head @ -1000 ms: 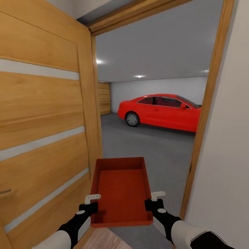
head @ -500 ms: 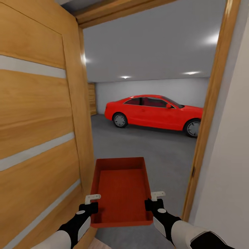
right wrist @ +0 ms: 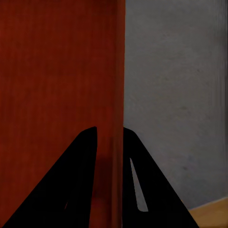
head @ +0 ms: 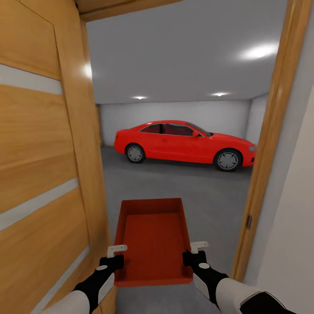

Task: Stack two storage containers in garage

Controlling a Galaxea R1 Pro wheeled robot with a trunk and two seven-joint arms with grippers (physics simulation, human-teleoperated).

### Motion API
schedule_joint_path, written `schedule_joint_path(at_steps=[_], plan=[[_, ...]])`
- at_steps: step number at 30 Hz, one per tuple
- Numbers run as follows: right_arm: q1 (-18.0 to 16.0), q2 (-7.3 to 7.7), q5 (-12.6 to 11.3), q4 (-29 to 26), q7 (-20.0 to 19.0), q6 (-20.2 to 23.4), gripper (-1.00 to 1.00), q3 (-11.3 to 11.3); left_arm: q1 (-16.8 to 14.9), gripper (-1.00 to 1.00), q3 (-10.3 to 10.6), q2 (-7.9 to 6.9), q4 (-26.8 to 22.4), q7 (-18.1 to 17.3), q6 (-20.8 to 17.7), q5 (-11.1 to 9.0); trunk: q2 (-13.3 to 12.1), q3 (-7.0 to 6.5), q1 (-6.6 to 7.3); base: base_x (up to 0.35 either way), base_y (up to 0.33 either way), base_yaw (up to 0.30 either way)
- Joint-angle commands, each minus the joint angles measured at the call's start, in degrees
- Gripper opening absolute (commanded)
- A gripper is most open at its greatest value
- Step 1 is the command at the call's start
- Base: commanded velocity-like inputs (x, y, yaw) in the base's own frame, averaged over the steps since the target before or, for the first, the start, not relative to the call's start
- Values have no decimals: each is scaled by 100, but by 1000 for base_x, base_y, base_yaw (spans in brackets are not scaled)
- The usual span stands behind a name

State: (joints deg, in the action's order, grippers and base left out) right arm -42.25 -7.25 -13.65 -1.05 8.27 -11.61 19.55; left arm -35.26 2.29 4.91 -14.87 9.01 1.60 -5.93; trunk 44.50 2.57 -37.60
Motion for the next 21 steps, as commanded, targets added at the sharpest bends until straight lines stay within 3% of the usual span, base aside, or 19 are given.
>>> schedule_joint_path(at_steps=[1, 14, 21], plan=[[-11, -6, -6, -10, 26, -254, -100, -179, 1, -100, -12, -60, 19, 136, 23, -66, 8, 8, -4, 247, 275, -279], [-11, -5, -6, -10, 26, -254, -100, -179, 1, -100, 8, -60, -28, 163, 75, -50, 8, -19, -4, 238, 236, -274], [-11, -4, -6, -10, 26, -254, -100, -179, 1, -100, 8, -56, -41, 171, 77, -49, 8, -21, -4, 27, 21, -41]])
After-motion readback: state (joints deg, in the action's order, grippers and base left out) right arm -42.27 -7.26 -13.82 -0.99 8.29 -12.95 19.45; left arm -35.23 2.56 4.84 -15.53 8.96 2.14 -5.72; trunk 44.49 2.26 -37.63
